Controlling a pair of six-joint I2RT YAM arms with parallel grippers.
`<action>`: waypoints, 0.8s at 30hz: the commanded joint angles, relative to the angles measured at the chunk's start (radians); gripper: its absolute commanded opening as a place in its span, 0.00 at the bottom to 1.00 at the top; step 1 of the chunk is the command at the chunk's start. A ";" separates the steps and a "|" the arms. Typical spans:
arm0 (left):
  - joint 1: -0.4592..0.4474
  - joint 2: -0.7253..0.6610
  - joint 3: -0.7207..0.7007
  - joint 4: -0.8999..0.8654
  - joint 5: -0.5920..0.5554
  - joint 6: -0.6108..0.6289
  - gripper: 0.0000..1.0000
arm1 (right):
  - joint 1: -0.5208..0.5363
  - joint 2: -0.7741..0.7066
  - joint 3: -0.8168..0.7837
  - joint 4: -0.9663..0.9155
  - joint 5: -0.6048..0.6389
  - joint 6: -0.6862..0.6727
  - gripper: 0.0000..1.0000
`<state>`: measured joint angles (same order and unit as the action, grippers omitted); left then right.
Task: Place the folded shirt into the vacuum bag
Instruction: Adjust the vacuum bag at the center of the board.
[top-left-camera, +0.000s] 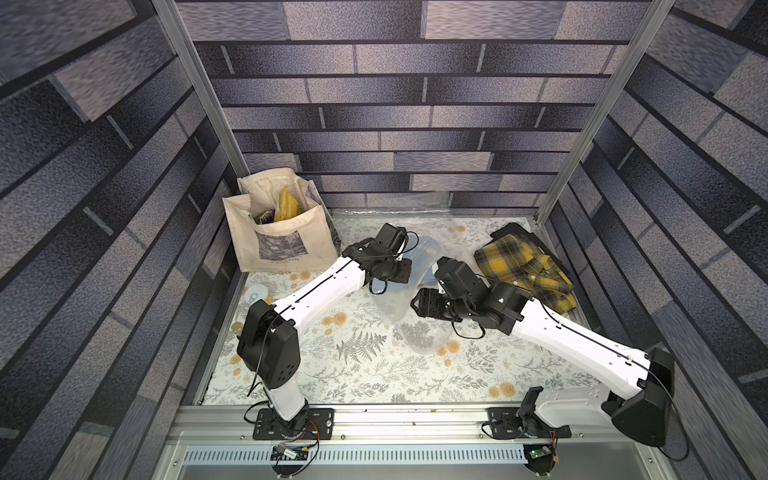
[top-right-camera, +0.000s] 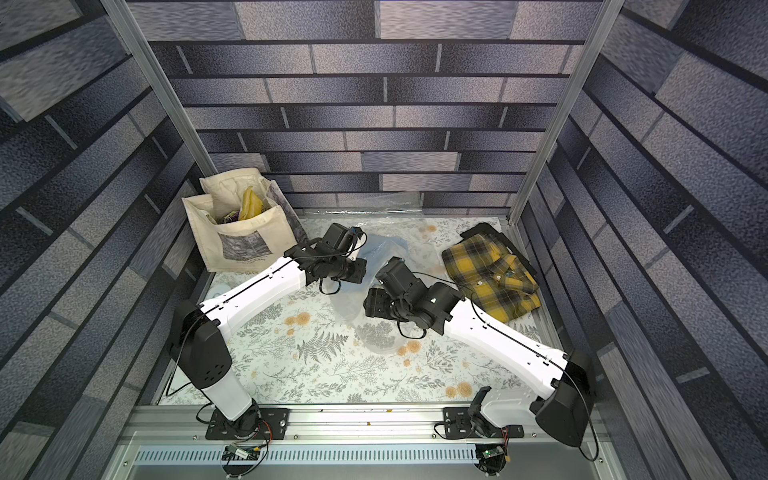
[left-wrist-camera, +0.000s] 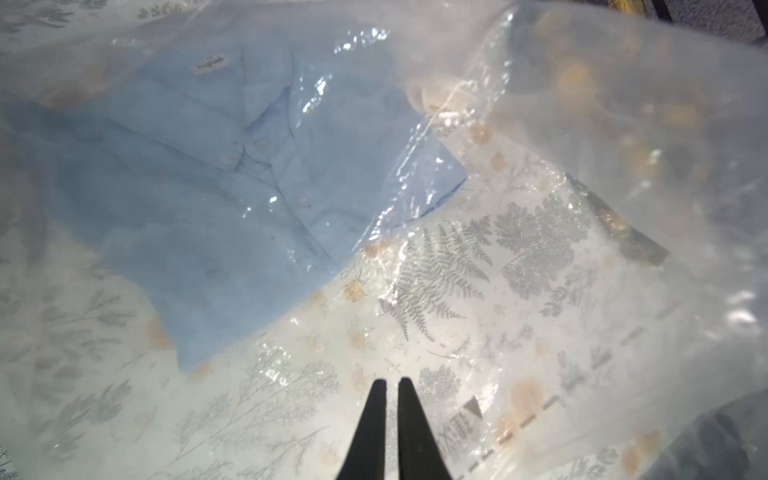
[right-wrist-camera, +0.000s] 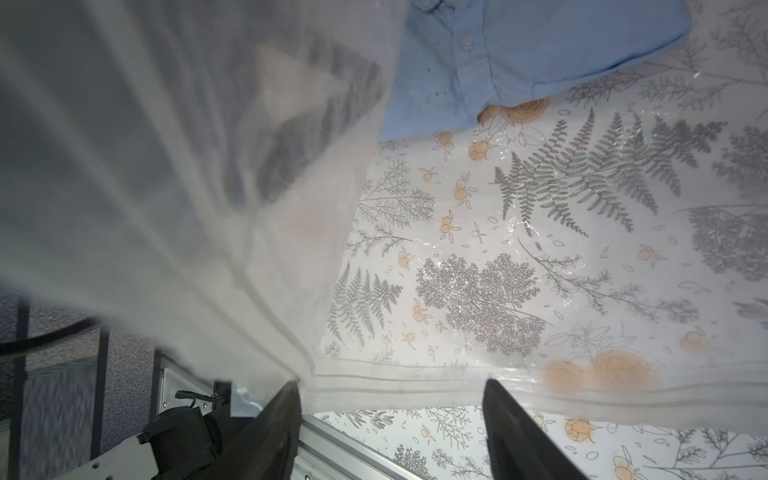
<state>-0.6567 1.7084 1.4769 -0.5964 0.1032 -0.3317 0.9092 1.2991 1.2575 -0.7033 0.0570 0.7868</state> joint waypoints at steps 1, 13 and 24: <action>-0.011 -0.003 -0.054 0.034 0.020 -0.036 0.14 | -0.008 0.008 0.098 -0.128 -0.042 -0.113 0.70; -0.034 -0.068 -0.280 0.053 0.027 -0.093 0.24 | -0.279 -0.030 0.011 -0.117 -0.187 -0.139 0.70; 0.171 -0.304 -0.569 0.011 -0.012 -0.323 0.67 | -0.532 0.132 -0.182 0.059 -0.092 -0.121 0.69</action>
<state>-0.5449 1.4307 0.9661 -0.5938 0.0601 -0.5522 0.3729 1.3899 1.0882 -0.7364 -0.0029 0.6407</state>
